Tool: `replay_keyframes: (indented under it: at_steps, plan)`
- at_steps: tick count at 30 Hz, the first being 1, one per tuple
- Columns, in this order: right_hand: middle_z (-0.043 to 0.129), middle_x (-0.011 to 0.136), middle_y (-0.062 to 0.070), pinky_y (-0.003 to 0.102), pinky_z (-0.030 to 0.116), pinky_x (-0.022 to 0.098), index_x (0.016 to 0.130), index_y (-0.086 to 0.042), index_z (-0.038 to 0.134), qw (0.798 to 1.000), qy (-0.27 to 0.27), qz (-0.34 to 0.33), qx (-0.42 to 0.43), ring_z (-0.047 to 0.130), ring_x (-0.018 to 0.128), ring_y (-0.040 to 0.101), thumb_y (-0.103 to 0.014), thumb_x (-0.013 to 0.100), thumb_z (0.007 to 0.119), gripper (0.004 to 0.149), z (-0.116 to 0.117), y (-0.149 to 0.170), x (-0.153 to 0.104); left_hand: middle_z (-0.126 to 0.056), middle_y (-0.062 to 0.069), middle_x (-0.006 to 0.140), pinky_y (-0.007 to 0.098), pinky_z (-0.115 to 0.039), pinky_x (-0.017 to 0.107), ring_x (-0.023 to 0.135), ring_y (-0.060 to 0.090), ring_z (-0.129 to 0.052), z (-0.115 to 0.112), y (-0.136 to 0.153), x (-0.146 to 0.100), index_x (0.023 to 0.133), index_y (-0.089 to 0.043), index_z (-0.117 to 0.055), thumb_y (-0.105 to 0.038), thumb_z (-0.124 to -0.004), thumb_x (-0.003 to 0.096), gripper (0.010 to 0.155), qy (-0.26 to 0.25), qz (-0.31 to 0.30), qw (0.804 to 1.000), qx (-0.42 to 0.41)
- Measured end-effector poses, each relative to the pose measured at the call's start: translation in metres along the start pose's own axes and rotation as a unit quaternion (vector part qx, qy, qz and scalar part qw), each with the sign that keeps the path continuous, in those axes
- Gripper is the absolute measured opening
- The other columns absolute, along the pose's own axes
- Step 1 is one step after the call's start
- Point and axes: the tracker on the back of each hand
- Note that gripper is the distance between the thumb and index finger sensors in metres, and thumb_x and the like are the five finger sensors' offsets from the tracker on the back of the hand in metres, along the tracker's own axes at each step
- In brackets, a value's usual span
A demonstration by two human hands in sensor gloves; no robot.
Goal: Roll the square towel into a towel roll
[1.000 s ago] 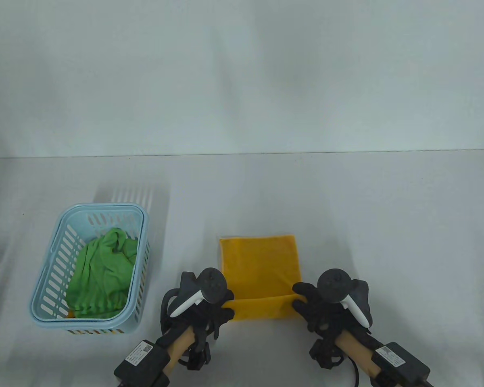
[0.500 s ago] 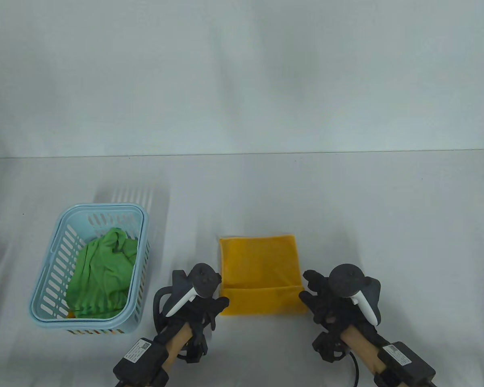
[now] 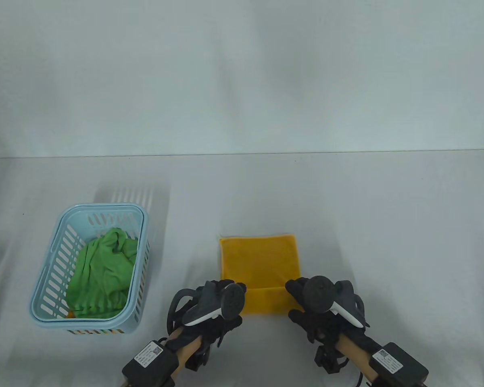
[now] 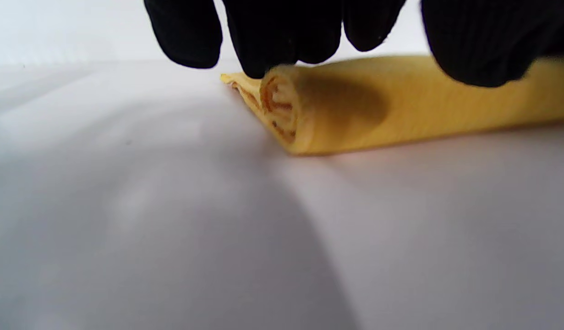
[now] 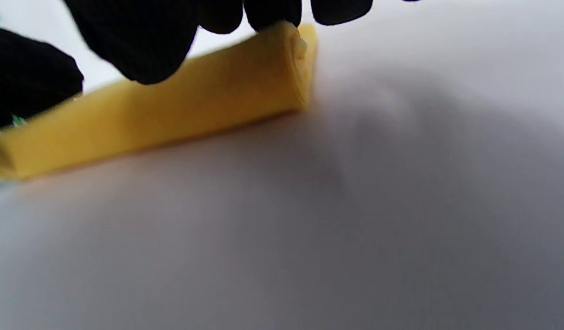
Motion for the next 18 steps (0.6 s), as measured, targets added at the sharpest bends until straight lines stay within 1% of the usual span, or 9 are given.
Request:
replay_keyframes:
  at_steps: [3, 8, 10, 12, 14, 16, 18]
  plan:
    - [0.041, 0.109, -0.013, 0.06, 0.042, 0.074, 0.097, -0.04, 0.043, 1.0, -0.027, 0.01, -0.011, 0.044, 0.104, 0.03, -0.049, 0.033, 0.08, 0.075, 0.009, 0.004, 0.004, -0.04, -0.007, 0.112, 0.049, -0.055, 0.079, 0.105, 0.02, -0.056, -0.008, 0.0, 0.006, 0.106, -0.036, -0.035, -0.053, -0.077, 0.0347, 0.085, 0.018, 0.01, 1.0, 0.014]
    - [0.037, 0.109, -0.018, 0.059, 0.041, 0.074, 0.096, -0.044, 0.039, 0.999, -0.033, 0.032, -0.002, 0.042, 0.105, 0.029, -0.046, 0.034, 0.082, 0.076, 0.011, 0.01, 0.01, -0.034, -0.009, 0.113, 0.047, -0.054, 0.081, 0.106, 0.017, -0.053, -0.013, 0.002, 0.01, 0.106, -0.038, -0.031, -0.05, -0.078, 0.0365, 0.085, 0.023, 0.022, 0.999, 0.029]
    - [0.036, 0.108, -0.019, 0.058, 0.041, 0.075, 0.096, -0.046, 0.039, 0.999, -0.029, 0.037, -0.006, 0.041, 0.105, 0.027, -0.043, 0.034, 0.083, 0.076, 0.012, 0.011, 0.011, -0.034, -0.01, 0.113, 0.047, -0.055, 0.081, 0.106, 0.016, -0.053, -0.014, 0.003, 0.01, 0.106, -0.038, -0.031, -0.048, -0.077, 0.038, 0.082, 0.022, 0.025, 0.999, 0.031]
    - [0.039, 0.108, -0.02, 0.058, 0.042, 0.074, 0.095, -0.048, 0.042, 0.999, -0.019, 0.042, -0.004, 0.043, 0.104, 0.027, -0.041, 0.036, 0.08, 0.07, 0.011, 0.011, 0.012, -0.035, -0.011, 0.113, 0.046, -0.055, 0.081, 0.105, 0.015, -0.054, -0.013, 0.003, 0.01, 0.106, -0.04, -0.033, -0.046, -0.073, 0.0405, 0.077, 0.02, 0.028, 0.999, 0.031]
    - [0.046, 0.107, -0.019, 0.057, 0.045, 0.074, 0.093, -0.048, 0.048, 0.999, -0.002, 0.043, 0.014, 0.047, 0.103, 0.027, -0.04, 0.039, 0.072, 0.06, 0.008, 0.012, 0.012, -0.039, -0.011, 0.112, 0.046, -0.056, 0.08, 0.105, 0.016, -0.055, -0.011, 0.004, 0.01, 0.106, -0.04, -0.035, -0.045, -0.071, 0.0416, 0.074, 0.02, 0.03, 0.999, 0.018]
    - [0.05, 0.106, -0.019, 0.057, 0.046, 0.073, 0.093, -0.048, 0.051, 0.999, 0.002, 0.042, 0.024, 0.05, 0.102, 0.028, -0.041, 0.039, 0.07, 0.057, 0.006, 0.013, 0.011, -0.04, -0.01, 0.113, 0.047, -0.056, 0.08, 0.105, 0.017, -0.057, -0.009, 0.006, 0.01, 0.106, -0.039, -0.038, -0.044, -0.07, 0.0419, 0.072, 0.021, 0.028, 0.999, 0.007]
    - [0.052, 0.106, -0.018, 0.057, 0.048, 0.072, 0.093, -0.047, 0.053, 0.999, 0.0, 0.039, 0.037, 0.053, 0.101, 0.029, -0.042, 0.039, 0.07, 0.057, 0.004, 0.015, 0.01, -0.046, -0.011, 0.112, 0.047, -0.058, 0.079, 0.104, 0.016, -0.061, -0.005, 0.009, 0.008, 0.105, -0.039, -0.042, -0.045, -0.071, 0.0409, 0.071, 0.02, 0.026, 0.999, -0.011]
Point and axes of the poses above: the tracker on the back of each hand, its own y axis roughly to the little-finger side, its own x axis roughly from the wrist to the fingertips, z = x × y
